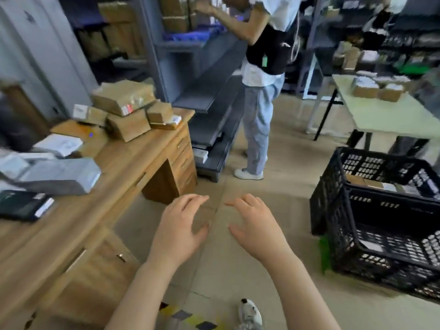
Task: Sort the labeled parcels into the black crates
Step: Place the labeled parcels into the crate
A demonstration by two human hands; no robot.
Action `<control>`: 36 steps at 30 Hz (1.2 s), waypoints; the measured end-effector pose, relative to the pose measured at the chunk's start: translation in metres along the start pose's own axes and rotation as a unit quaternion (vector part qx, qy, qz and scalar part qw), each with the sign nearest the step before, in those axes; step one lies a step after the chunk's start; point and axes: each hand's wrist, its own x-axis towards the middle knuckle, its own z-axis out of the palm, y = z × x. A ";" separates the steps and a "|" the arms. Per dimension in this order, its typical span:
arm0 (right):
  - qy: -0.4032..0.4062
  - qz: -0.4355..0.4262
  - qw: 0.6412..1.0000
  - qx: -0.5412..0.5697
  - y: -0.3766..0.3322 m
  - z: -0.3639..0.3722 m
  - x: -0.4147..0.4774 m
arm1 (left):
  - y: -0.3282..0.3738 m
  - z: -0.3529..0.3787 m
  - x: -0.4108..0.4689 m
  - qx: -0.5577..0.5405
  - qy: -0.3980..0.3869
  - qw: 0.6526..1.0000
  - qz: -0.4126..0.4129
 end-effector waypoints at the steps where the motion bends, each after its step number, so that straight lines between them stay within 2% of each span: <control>1: -0.015 -0.019 1.000 0.003 0.000 0.002 0.017 | -0.006 -0.002 0.008 0.004 0.014 1.000 -0.022; 11: -0.093 -0.182 0.978 0.044 0.005 0.018 0.160 | -0.045 0.001 0.068 0.019 0.105 0.973 -0.203; 20: -0.193 -0.228 0.951 0.083 -0.002 0.080 0.232 | -0.090 0.008 0.066 0.009 0.118 0.938 -0.327; 29: -0.231 -0.290 0.925 0.080 -0.079 0.150 0.330 | -0.198 -0.029 0.095 0.032 0.164 0.903 -0.396; 36: -0.247 -0.311 0.915 0.072 -0.169 0.206 0.426 | -0.315 -0.100 0.127 0.036 0.228 0.875 -0.425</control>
